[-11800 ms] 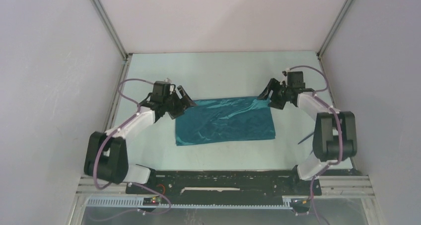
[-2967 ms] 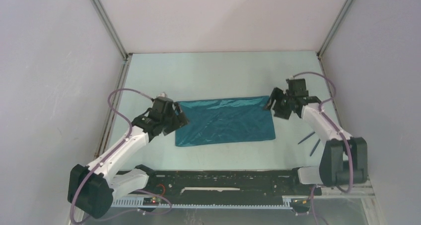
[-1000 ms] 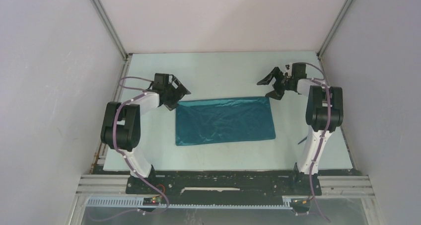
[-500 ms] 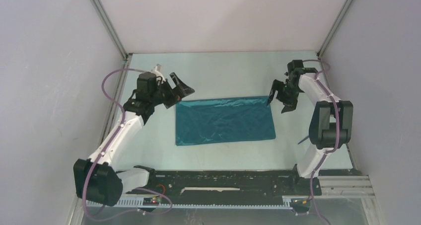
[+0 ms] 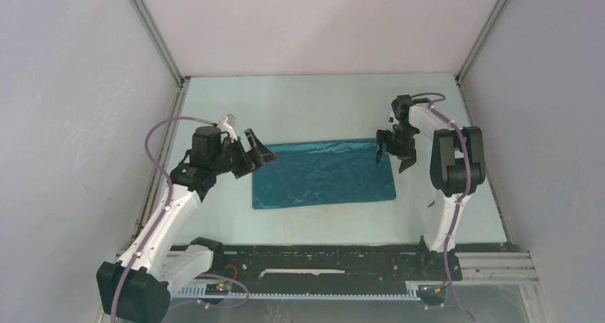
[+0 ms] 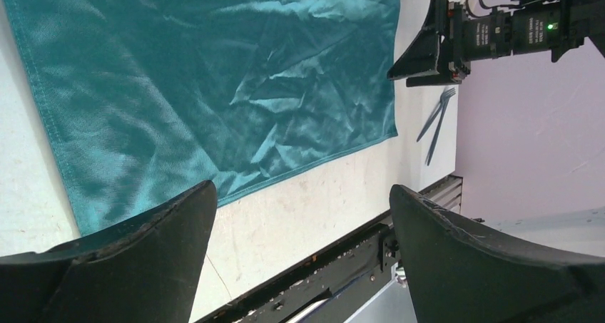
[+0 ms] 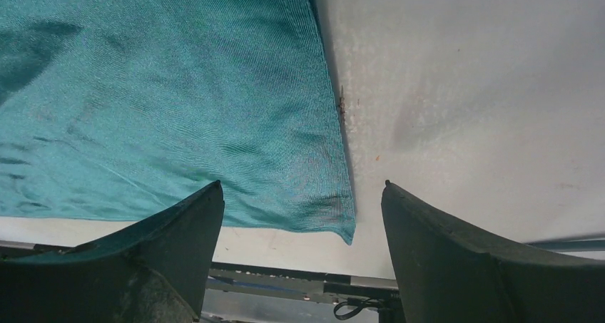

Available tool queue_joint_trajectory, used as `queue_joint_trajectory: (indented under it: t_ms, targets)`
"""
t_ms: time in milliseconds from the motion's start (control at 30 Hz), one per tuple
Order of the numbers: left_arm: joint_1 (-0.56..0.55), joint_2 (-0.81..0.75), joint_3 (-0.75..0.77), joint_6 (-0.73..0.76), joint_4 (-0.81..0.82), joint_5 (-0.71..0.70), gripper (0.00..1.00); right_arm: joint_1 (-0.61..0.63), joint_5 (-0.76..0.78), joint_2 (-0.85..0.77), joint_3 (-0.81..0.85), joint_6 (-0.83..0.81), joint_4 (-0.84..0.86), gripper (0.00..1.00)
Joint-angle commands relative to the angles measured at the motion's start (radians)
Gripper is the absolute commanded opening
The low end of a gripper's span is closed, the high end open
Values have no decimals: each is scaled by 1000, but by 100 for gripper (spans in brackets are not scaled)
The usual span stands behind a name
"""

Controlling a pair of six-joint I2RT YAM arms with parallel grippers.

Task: Fold the napkin into a case and place the utensils inside
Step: Pick up the rectangle-folded napkin from the center of the board.

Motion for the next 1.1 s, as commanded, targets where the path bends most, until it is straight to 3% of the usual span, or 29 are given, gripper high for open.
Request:
queue_joint_trajectory:
  t_ms: [0, 367, 633, 867, 1067]
  targets:
    - [-3, -16, -12, 30, -3, 34, 99, 12, 58, -18, 3, 3, 32, 88]
    - [-3, -5, 9, 25, 5, 43, 98, 58, 95, 45, -33, 46, 86, 77]
    - [-2, -22, 0, 21, 2, 44, 98, 103, 161, 66, -54, 95, 122, 59]
    - [-2, -35, -8, 18, -2, 42, 98, 113, 196, 49, -73, 94, 161, 34]
    - [-3, -31, -7, 13, -2, 40, 98, 112, 235, 37, -83, 38, 167, 1]
